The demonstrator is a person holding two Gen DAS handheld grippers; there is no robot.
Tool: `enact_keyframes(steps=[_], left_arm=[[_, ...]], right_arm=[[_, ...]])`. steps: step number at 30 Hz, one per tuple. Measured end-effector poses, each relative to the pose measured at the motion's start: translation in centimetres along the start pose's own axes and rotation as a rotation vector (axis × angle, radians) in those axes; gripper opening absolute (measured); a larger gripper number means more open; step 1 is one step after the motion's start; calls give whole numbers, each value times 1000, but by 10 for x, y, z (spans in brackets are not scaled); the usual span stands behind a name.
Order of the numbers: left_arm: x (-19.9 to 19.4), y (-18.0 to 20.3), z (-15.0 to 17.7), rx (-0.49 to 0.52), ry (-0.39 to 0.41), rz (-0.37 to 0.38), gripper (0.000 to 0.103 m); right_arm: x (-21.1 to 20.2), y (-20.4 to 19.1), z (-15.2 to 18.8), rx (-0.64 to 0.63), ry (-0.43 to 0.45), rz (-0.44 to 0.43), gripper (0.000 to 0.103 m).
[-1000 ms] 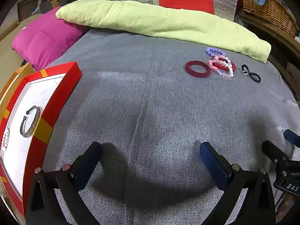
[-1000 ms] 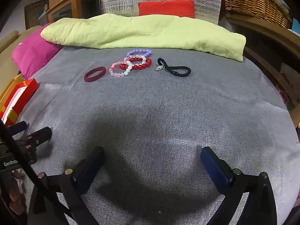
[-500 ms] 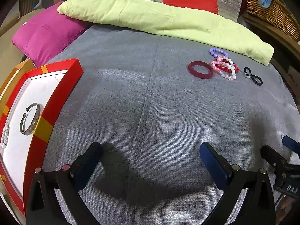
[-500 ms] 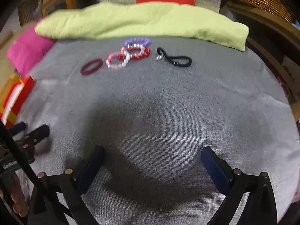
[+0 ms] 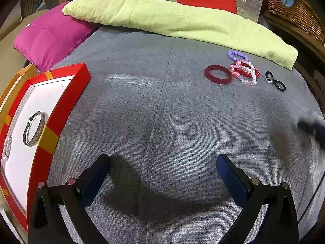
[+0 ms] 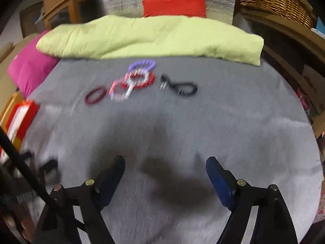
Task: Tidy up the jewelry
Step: 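Lower the right tool onto the black hair tie and close on it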
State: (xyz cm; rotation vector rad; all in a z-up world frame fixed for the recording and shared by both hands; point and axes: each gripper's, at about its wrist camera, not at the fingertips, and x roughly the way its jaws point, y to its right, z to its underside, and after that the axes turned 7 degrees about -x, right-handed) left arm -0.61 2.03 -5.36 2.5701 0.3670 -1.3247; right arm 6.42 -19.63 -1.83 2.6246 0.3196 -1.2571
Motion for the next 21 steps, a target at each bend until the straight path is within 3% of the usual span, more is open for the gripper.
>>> enact_keyframes(steps=[3,5,10,13,15,16,18,21], left_arm=[[0,-1,-1,0,-2,0,103],[1,-1,-1,-1,-3,0,103],[2,-1,-4,-2,-2,0,103],[3,0,-4,-3,1,-5,103],[3,1,-3,-3,2,-6,103],[3,1,-3,-3,3,-6,103],[3,1,-3,-5,3,-6,103],[2,2,-4,-4,5,-7,103]], right_arm=[[13,5,-32,-3,-7,14,70],[27,6,-51,-7,-29,21,54],[59,1,-80,-3,-66,19,53],[79,-3,-88,-24,-88,36,50],[91,0,-89,-16,-113,30,36],[97,3,-89,0,-131,18,19],[92,11,-84,32,-114,3,9],[76,22,-71,60,-80,-22,8]])
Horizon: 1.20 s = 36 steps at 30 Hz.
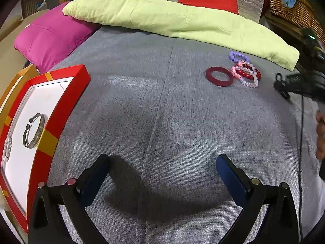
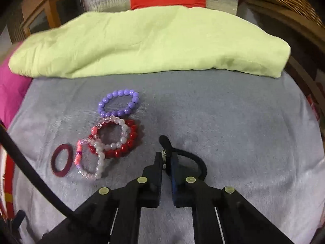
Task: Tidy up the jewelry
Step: 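Lower the right tool onto the black hair tie and close on it, then grasp the dark red bangle with the left tool while the right tool holds the hair tie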
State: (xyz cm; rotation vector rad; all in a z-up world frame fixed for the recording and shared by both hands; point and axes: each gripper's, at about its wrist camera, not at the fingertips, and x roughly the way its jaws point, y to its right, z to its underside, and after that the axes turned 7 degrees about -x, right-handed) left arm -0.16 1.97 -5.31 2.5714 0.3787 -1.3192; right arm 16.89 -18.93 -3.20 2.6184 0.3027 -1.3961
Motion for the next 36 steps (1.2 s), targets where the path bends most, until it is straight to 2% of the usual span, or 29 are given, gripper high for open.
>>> enact_keyframes(steps=[4,8,12,17,19,21,22,23,24,25,26,27,31,36], left_arm=[[-5,1,1,1,12,32,103],[-14,6,-5,18,58,40,103],[-17,15,-31,13,78,71,103],[5,44,-76,10,19,112,101],[18,61,-92,16,3,102,93],[33,71,-102,3,-19,76,68],[45,76,-106,1,-47,61,60],[58,77,-108,-7,-92,55,39],[69,76,-108,-27,-129,60,36],[67,76,-107,-27,-99,56,30],[63,79,-106,6,-96,45,12],[59,80,-103,21,-91,55,6],[24,76,-80,79,-27,73,6],[-6,56,-52,64,-9,94,6]], right_arm=[[-25,10,33,23,40,-35,8],[-44,13,64,34,70,-63,8],[-54,8,63,22,100,-116,8],[-58,9,61,29,129,-173,8],[-57,16,58,61,136,-190,8],[-56,22,55,86,140,-207,8],[-56,25,54,96,143,-214,8],[-57,27,53,102,144,-218,8],[-56,30,51,110,146,-224,8],[-56,32,51,119,146,-231,8],[-56,34,50,125,146,-235,8],[-56,36,49,132,148,-241,8],[-61,37,48,139,164,-256,8],[-66,34,52,133,176,-259,8]])
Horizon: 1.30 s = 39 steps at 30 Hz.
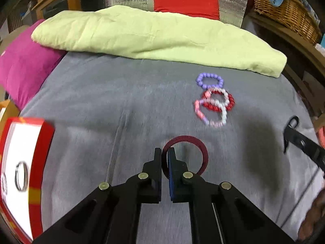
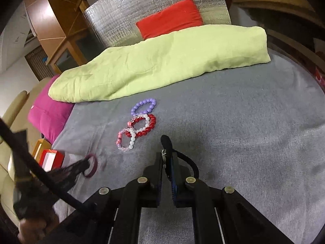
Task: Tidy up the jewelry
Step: 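Grasp the dark red bangle with the left tool while the right tool holds the hair tie, then carry the dark red bangle and black hair tie over the red-rimmed box with both tools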
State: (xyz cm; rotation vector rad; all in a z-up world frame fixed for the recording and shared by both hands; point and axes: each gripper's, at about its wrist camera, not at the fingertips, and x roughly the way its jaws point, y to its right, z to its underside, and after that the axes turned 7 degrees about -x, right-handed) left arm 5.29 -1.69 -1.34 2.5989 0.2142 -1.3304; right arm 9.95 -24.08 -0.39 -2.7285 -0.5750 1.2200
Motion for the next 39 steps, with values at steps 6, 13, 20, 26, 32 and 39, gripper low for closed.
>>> enact_keyframes(steps=[6,13,20,26,32,39], left_arm=[[-39,-21,25,-32,37,21,6],[-65,-42,54,-56,70,13,6],[-97,-60,65,-74,125,36,6],[-111,-78,71,-124,139,44,6],[-116,-97,75,-162,133,30,6],[-127,-116,76,-198,151,24,6]], right_arm=[[-5,-9,5,-31,8,6,8],[-7,-25,14,-70,-14,-18,8],[-40,-44,43,-68,-17,-35,8],[-63,-67,64,-90,-24,-40,8],[-65,-101,77,-144,-56,-59,8],[-62,-138,81,-209,-77,-80,8]])
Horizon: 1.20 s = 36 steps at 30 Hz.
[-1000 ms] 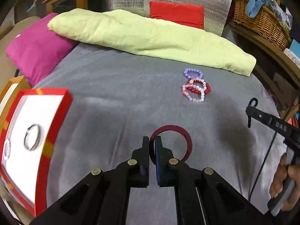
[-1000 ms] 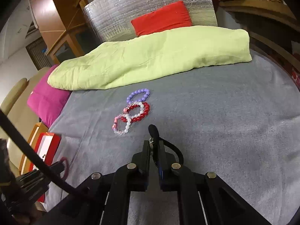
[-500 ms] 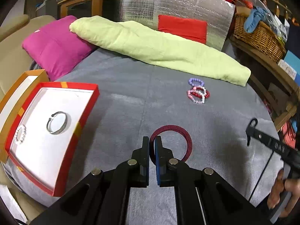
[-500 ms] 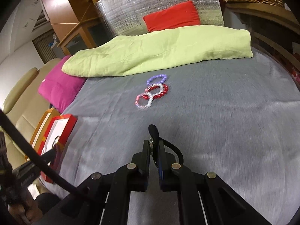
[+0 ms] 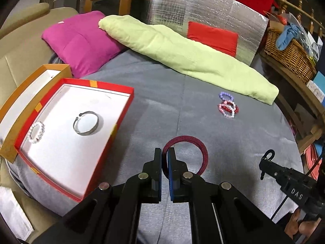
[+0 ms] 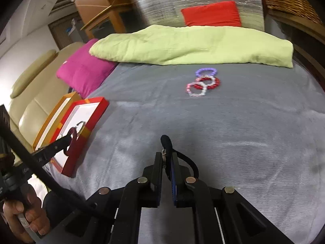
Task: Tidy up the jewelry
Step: 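Carry the dark red bangle and black hair tie over the red-rimmed box with both tools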
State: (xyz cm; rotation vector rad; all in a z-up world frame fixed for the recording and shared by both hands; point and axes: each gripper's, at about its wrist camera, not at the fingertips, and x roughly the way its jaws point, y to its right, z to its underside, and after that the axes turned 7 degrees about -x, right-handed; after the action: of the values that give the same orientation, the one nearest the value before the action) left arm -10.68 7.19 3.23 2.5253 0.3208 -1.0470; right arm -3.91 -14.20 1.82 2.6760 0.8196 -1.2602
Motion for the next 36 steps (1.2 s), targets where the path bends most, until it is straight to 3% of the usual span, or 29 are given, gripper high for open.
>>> enact_keyframes(steps=[12,18,27,36], left_arm=[[-8,-29,-7,-64,9,-3,6],[-20,-62,-22,-145,26,11,6],[-30,-117,-46,-210,74,-72,6],[-12,-155,-49,-225,51,-151,6]], right_arm=[[5,-52,-15,-98,-6,-41,8],[12,-79,-28,-175,-14,-58,8],[22,-126,-57,-258,6,-123,8],[53,-174,-67,-280,-18,-204,8]])
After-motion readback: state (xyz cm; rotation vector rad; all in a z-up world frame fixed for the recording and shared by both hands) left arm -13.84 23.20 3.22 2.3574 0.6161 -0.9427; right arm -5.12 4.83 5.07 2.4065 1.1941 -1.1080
